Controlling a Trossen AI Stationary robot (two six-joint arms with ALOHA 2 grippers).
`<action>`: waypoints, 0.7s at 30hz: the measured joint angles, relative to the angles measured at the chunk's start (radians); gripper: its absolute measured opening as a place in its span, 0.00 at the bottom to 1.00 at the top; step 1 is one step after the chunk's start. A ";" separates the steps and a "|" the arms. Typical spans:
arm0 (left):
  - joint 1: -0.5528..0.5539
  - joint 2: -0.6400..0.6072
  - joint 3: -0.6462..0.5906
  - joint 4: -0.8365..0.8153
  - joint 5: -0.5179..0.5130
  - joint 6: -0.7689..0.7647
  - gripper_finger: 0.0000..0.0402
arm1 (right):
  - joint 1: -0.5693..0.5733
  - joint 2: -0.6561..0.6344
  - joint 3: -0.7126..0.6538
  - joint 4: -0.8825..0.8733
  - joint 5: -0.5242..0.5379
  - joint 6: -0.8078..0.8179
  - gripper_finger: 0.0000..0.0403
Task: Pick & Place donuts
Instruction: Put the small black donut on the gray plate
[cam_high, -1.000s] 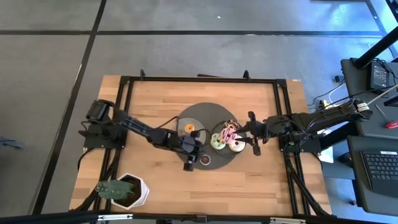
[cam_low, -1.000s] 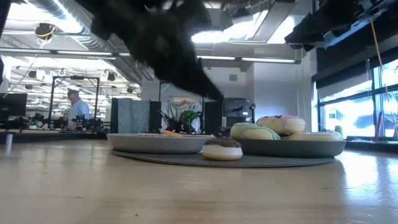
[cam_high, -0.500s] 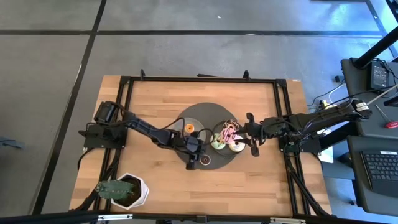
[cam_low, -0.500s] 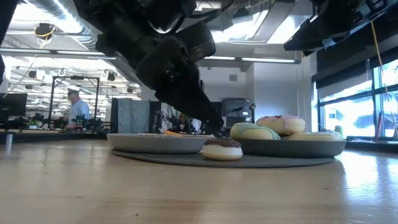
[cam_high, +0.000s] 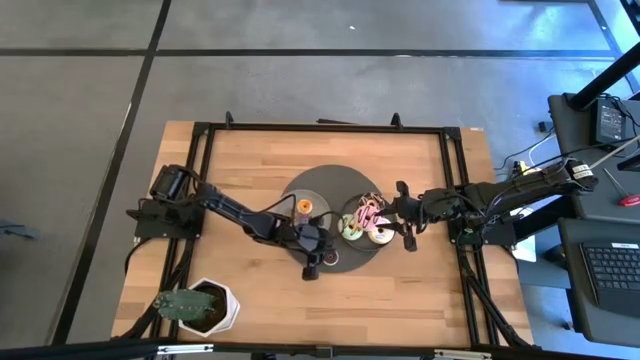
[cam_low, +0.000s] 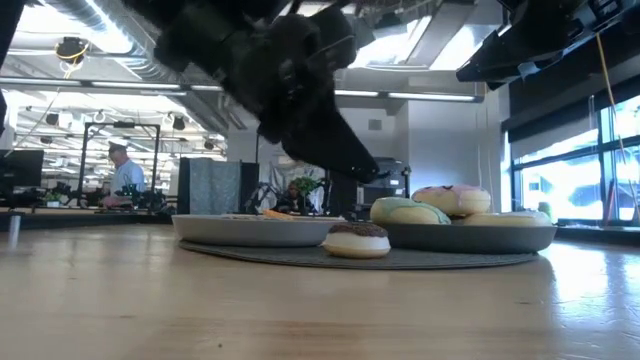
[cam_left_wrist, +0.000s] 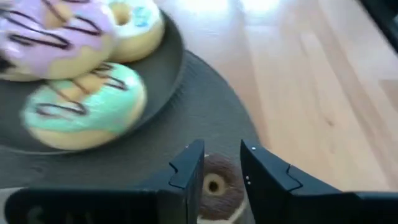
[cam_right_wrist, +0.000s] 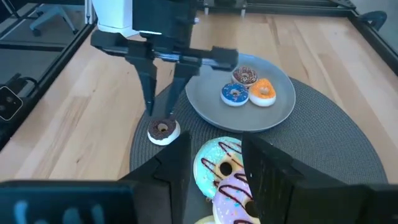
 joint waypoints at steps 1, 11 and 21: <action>0.000 -0.001 0.026 -0.049 -0.020 -0.002 0.24 | 0.000 0.000 0.000 0.000 0.000 0.000 0.35; -0.013 0.066 0.169 -0.292 -0.078 -0.046 0.20 | 0.000 0.000 0.000 0.000 0.000 0.003 0.35; -0.005 0.086 0.172 -0.292 -0.110 -0.045 0.20 | 0.000 0.000 0.001 0.000 -0.001 0.007 0.35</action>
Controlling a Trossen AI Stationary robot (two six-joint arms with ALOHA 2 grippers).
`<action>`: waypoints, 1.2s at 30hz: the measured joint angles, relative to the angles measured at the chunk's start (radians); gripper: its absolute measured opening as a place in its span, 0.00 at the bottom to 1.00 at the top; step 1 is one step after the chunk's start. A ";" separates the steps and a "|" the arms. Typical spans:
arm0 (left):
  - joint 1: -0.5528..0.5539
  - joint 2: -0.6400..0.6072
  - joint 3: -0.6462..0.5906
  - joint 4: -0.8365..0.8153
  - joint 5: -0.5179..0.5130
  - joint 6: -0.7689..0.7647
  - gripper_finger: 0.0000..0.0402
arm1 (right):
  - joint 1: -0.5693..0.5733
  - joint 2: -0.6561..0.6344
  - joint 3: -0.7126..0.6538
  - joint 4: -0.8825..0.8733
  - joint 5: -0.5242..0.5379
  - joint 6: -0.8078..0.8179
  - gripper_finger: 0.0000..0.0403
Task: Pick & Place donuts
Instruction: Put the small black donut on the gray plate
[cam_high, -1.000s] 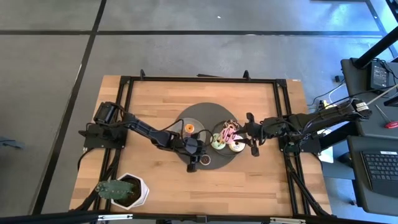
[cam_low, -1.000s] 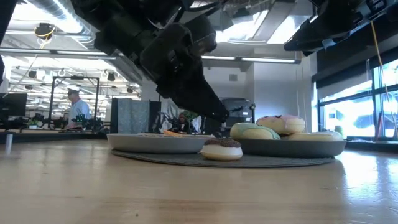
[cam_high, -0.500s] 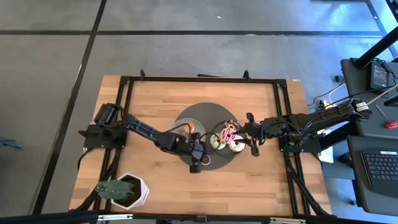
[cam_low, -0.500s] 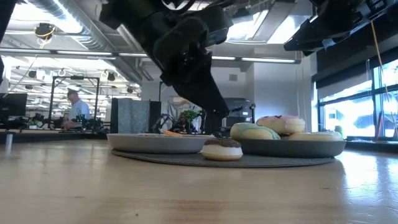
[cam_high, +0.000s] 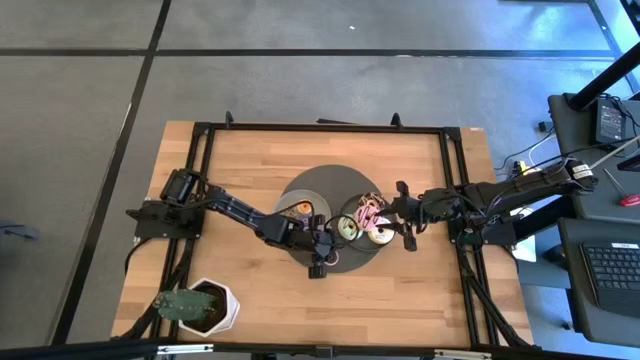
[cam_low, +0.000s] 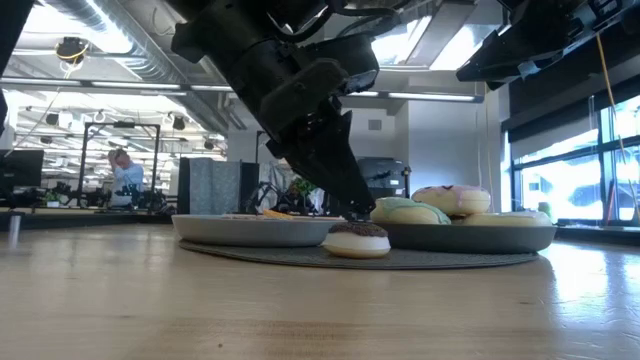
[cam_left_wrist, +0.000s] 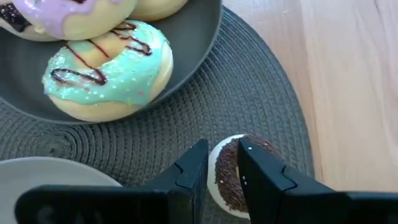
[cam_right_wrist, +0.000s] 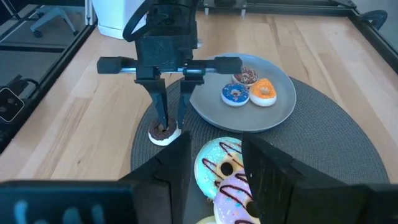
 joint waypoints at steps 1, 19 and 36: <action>0.000 0.000 0.000 0.000 0.000 0.001 0.20 | 0.000 0.000 0.000 0.000 0.000 0.000 0.35; -0.001 0.000 0.000 -0.001 0.003 0.050 0.40 | 0.000 0.000 0.000 0.000 -0.001 0.000 0.35; -0.008 0.018 0.000 -0.003 -0.011 -0.018 0.35 | 0.000 0.000 0.000 0.000 -0.001 0.000 0.35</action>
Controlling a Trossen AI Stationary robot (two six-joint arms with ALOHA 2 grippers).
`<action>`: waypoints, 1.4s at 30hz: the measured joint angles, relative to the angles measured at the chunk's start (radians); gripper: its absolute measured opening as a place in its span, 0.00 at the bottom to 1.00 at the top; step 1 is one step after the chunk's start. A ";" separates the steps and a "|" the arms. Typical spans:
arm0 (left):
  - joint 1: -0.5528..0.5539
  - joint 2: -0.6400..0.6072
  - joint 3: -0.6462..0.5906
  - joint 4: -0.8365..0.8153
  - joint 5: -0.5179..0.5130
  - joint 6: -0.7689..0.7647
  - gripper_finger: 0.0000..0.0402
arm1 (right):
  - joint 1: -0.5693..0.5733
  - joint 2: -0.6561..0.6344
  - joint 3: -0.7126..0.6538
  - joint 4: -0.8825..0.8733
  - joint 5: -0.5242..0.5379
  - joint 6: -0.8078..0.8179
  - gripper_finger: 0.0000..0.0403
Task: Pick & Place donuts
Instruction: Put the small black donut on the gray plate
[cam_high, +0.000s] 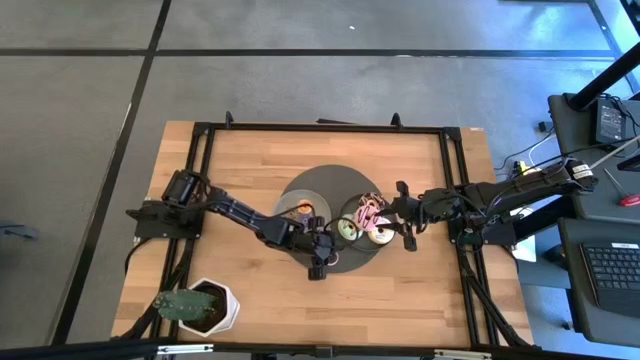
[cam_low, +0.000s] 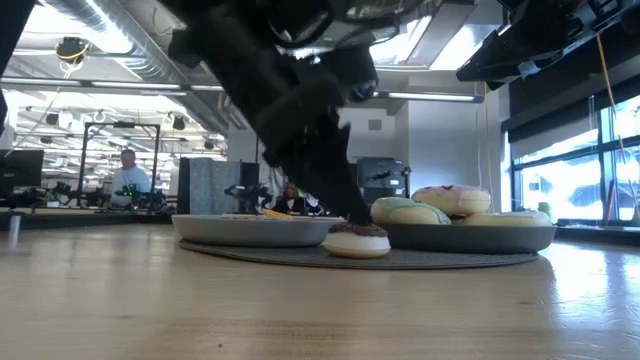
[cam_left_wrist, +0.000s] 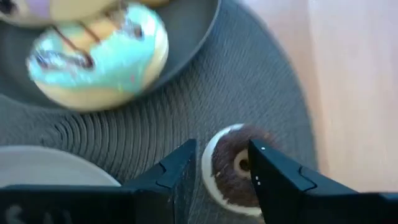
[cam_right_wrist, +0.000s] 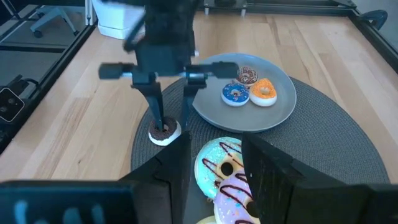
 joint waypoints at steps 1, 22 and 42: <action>0.000 0.010 0.000 -0.003 0.000 0.000 0.34 | 0.000 0.000 0.000 0.000 0.000 0.000 0.35; 0.021 -0.044 -0.001 -0.049 0.033 -0.004 0.02 | 0.000 0.000 0.000 -0.007 0.000 0.001 0.35; 0.143 -0.334 -0.263 -0.222 -0.218 -0.202 0.01 | 0.000 0.000 0.000 -0.021 0.000 0.000 0.35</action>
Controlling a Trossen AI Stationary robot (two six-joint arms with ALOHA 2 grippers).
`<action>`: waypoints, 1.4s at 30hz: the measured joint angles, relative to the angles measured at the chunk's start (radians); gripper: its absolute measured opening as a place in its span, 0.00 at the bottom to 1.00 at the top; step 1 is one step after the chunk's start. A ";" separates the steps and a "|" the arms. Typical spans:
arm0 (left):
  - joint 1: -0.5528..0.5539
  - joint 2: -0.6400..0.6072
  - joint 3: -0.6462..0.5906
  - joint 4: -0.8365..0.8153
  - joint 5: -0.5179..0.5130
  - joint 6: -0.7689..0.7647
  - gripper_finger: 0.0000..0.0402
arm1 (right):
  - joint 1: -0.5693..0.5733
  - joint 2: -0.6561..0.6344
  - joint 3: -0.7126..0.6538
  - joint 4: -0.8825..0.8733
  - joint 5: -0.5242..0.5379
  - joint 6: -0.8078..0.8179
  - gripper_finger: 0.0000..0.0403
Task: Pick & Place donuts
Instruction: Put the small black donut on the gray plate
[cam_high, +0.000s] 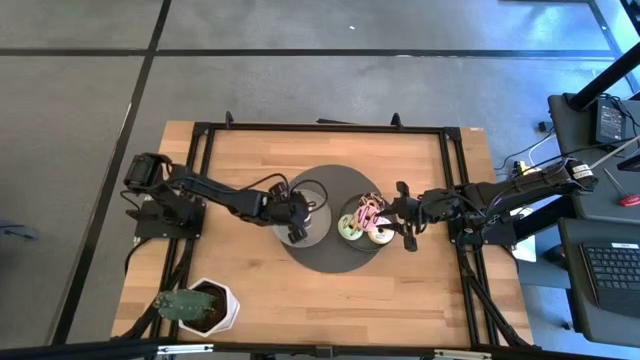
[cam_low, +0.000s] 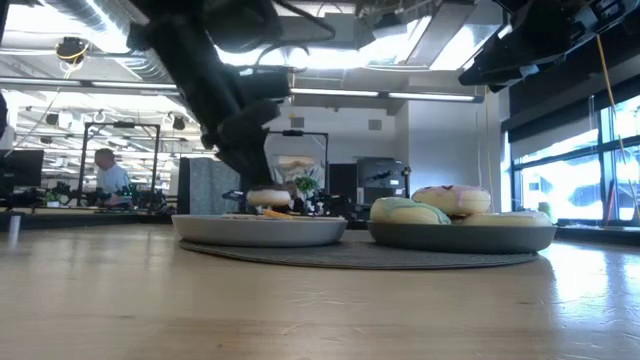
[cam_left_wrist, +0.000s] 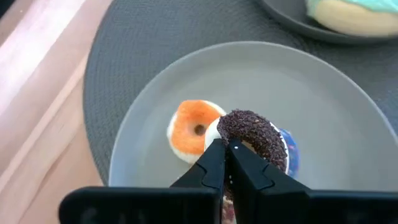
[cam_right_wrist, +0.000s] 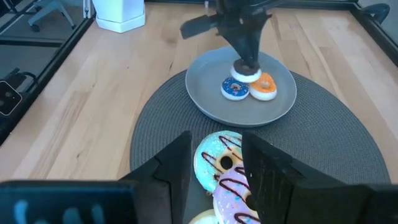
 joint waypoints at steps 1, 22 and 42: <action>0.005 0.000 -0.008 0.015 0.000 -0.004 0.02 | 0.000 0.000 0.000 0.000 0.000 0.000 0.35; 0.018 0.053 -0.030 0.047 -0.014 -0.016 0.05 | 0.000 0.000 0.000 0.000 0.000 0.000 0.35; 0.022 0.046 -0.014 0.015 -0.005 0.010 0.17 | 0.000 0.000 0.000 0.000 0.000 0.000 0.35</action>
